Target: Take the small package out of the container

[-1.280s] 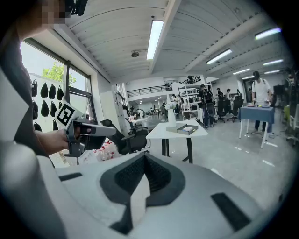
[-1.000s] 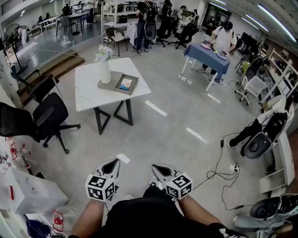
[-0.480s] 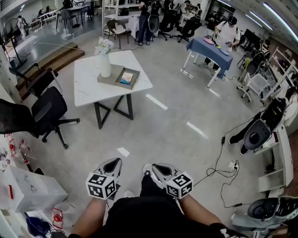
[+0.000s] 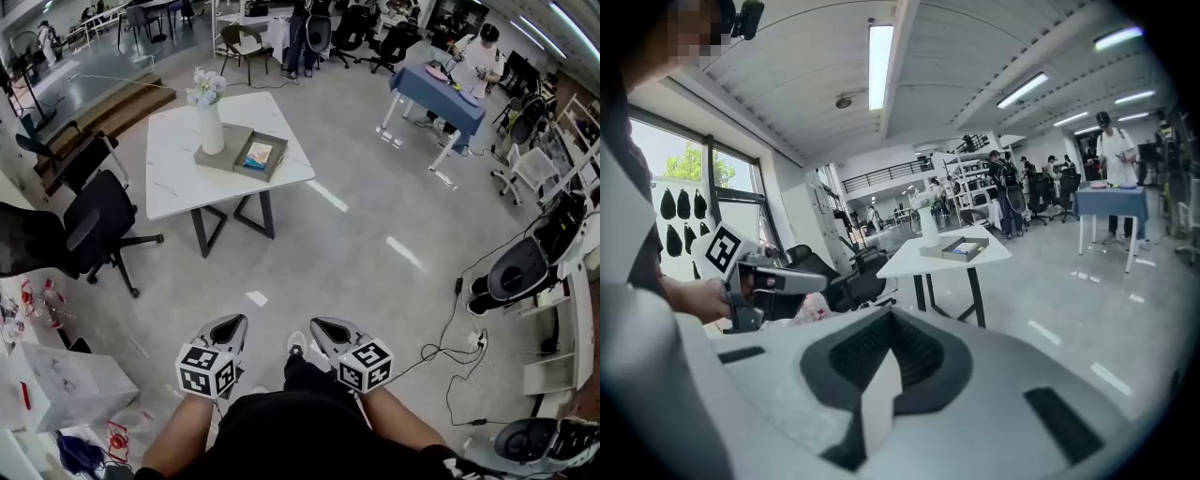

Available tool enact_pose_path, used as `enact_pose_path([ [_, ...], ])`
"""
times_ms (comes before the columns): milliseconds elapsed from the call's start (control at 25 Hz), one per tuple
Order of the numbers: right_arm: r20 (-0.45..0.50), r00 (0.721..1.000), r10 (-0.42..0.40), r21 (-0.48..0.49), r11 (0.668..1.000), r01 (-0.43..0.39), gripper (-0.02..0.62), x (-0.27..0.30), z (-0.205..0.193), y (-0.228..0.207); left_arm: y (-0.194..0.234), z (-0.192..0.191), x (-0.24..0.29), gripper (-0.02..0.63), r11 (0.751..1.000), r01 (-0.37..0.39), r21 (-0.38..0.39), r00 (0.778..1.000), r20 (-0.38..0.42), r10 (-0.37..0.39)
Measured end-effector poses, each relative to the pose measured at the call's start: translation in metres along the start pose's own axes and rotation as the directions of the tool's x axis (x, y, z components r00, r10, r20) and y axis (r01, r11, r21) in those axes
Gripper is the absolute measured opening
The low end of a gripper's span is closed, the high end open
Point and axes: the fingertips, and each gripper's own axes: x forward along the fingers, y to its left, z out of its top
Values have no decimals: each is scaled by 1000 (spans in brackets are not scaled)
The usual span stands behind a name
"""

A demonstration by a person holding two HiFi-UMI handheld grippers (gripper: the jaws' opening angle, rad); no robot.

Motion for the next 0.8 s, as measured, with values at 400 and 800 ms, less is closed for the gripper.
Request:
enact_pose_path([
  [400,4,994,105,-26,994,-105,-2,67,79,-81,26,79,98,2,998,-60,16,998,14,60],
  [800,-35,978,204,-48,977,-206,-1,107,111,-148,32,111,170,2,992,-125,3,992,1,125],
])
